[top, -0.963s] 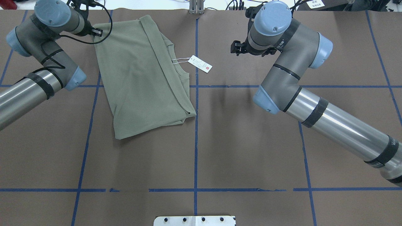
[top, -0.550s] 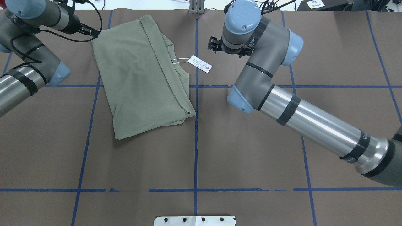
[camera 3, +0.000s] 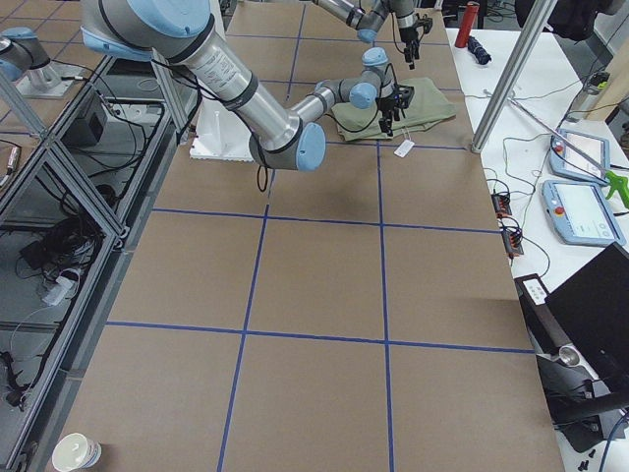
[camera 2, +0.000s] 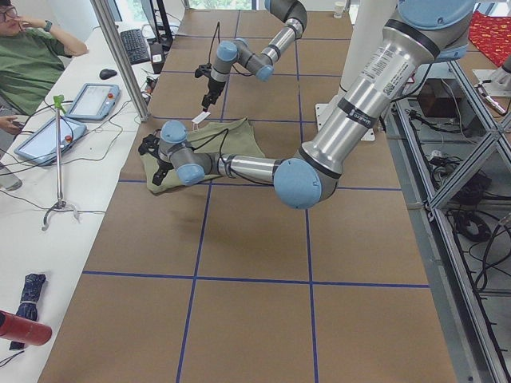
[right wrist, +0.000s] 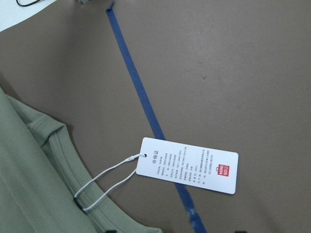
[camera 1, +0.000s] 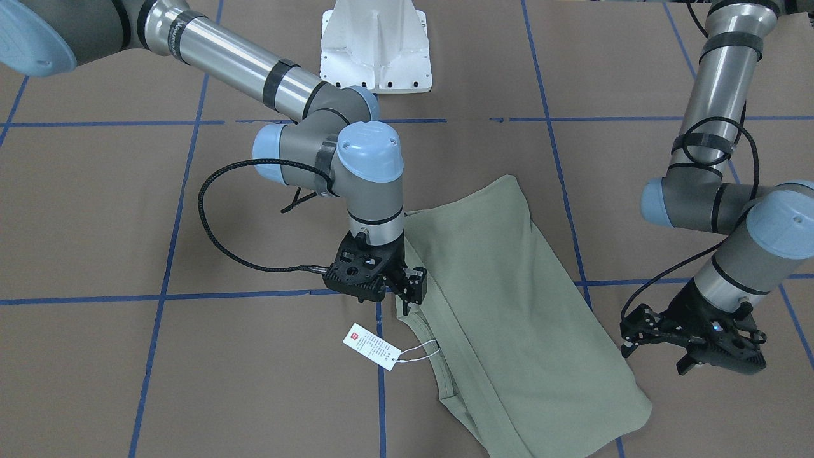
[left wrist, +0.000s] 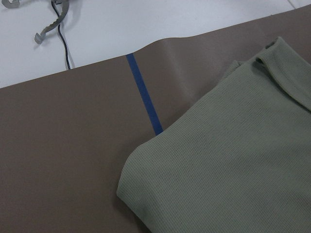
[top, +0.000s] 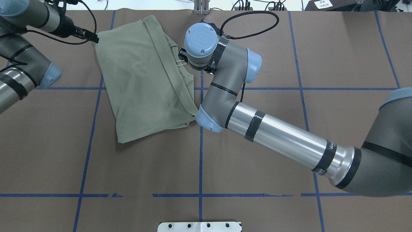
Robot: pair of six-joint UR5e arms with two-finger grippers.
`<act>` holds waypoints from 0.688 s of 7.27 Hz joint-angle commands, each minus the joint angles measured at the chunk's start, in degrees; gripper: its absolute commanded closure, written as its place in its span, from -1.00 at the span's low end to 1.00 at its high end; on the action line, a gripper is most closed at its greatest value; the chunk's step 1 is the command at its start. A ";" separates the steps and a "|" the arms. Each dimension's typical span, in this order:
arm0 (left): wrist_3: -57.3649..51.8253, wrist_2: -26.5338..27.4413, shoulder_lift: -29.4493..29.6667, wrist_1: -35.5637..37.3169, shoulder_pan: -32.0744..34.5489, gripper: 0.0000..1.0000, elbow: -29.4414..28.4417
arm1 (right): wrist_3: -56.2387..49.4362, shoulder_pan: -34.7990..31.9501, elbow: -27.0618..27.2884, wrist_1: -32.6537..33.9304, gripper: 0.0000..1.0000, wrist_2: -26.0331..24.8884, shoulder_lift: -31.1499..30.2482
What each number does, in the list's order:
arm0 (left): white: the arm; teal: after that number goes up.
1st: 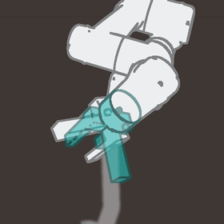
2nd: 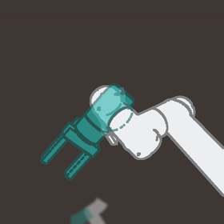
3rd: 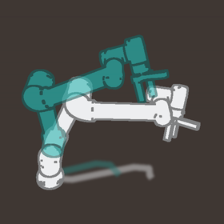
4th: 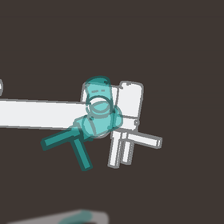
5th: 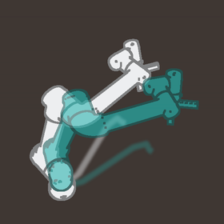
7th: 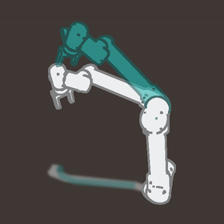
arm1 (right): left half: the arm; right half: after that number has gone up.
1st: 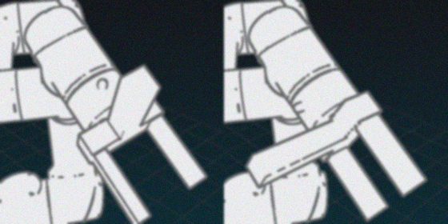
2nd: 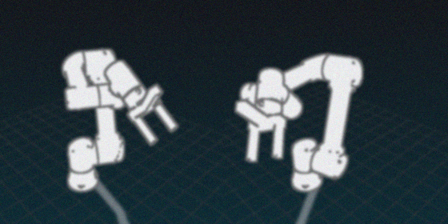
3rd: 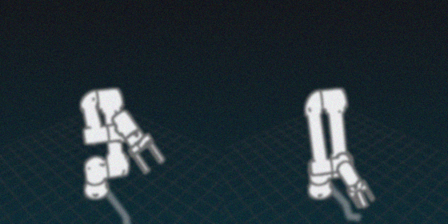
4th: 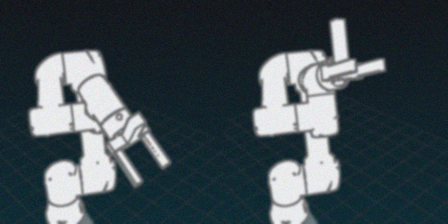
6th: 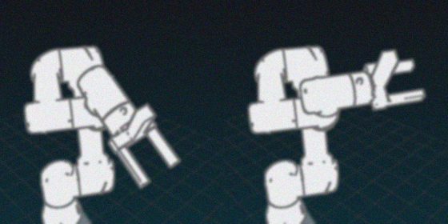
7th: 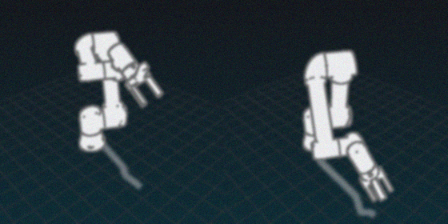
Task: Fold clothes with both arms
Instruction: 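Reach the right gripper to the shirt collar near the white tag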
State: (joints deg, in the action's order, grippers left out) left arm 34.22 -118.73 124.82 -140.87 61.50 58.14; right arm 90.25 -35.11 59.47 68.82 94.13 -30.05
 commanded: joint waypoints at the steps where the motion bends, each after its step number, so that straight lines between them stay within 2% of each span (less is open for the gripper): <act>1: 0.06 -0.10 -0.19 -0.01 0.03 -1.00 0.13 | 0.81 2.49 -3.47 -2.90 -0.67 -3.24 0.52; 3: -0.11 -0.10 -0.19 -0.01 -0.06 -1.00 0.13 | 0.28 3.81 -4.36 -2.90 -0.57 -5.53 1.04; 5: -0.11 -0.10 -0.19 0.07 -0.06 -1.00 0.13 | -1.04 4.26 -7.95 -2.90 -0.55 -6.59 3.41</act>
State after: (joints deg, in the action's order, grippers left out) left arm 34.12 -118.83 124.63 -140.87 61.45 58.27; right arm 89.98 -31.20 53.48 65.94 88.26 -28.01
